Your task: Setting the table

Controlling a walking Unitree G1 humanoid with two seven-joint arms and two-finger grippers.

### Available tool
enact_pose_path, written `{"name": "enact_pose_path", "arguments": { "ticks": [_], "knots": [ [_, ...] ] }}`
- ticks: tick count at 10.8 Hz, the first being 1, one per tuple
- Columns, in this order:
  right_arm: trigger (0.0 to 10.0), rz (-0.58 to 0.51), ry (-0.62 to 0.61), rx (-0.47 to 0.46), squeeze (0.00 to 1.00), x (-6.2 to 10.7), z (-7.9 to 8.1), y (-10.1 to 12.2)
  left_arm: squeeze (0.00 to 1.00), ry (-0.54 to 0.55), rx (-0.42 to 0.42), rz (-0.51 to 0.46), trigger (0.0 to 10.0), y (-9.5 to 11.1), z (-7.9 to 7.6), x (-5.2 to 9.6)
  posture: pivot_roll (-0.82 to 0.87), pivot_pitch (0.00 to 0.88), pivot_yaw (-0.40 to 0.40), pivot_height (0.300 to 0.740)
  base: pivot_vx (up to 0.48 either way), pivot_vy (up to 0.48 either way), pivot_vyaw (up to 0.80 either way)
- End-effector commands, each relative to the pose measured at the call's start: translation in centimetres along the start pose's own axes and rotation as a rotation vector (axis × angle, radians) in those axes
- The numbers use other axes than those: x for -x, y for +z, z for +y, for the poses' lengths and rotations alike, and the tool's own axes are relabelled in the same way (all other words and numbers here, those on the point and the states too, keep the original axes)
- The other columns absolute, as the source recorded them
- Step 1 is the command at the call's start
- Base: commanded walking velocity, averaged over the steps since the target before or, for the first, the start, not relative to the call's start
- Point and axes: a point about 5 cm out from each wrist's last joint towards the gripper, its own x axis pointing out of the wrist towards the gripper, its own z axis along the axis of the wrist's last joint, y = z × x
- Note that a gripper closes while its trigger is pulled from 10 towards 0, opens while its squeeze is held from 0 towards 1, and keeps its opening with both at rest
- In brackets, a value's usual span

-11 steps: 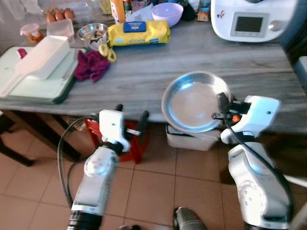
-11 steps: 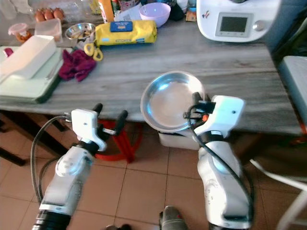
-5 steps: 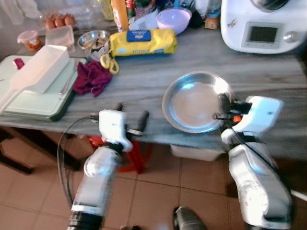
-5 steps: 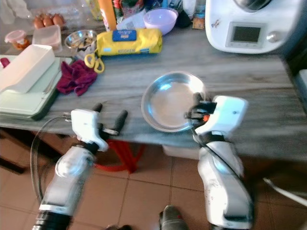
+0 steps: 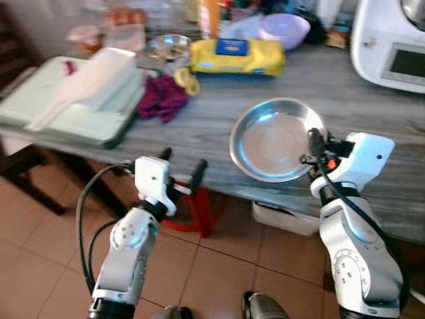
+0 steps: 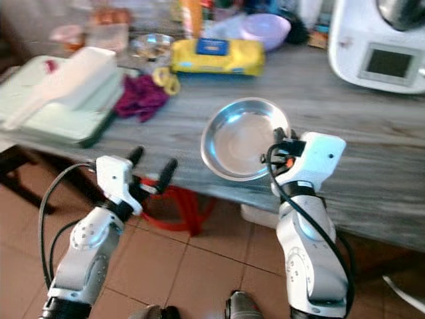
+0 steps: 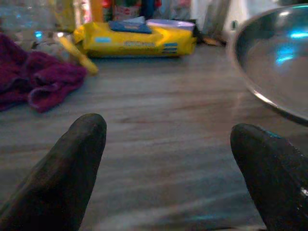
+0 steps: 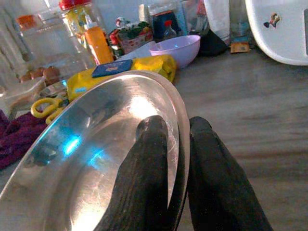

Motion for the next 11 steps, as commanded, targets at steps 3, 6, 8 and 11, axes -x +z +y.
{"name": "enact_pose_path", "arguments": {
  "ticks": [3,6,8,11],
  "knots": [
    [10.0,-0.021,-0.053,0.011,0.0,-0.2,-0.8,0.5,0.0,-0.075,0.009,-0.016,10.0,0.3,-0.5,0.5,-0.22,0.208,0.06,0.74,0.0,0.0,0.0],
    [10.0,0.018,-0.097,0.004,0.0,-0.3,-1.6,-0.1,0.0,-0.2,0.107,-0.01,10.0,0.4,-1.4,0.6,-0.22,0.212,0.058,0.74,0.0,0.0,0.0],
    [10.0,0.043,-0.104,-0.022,0.0,-0.5,-1.6,-0.6,0.0,-0.252,0.107,0.012,10.0,0.3,-1.8,0.8,-0.22,0.214,0.058,0.74,0.0,0.0,0.0],
    [10.0,0.088,-0.123,-0.062,0.0,-0.3,-2.1,-1.9,0.0,-0.279,0.094,0.04,10.0,-0.2,-1.8,1.2,-0.22,0.212,0.054,0.74,0.0,0.0,0.0]
  ]
}}
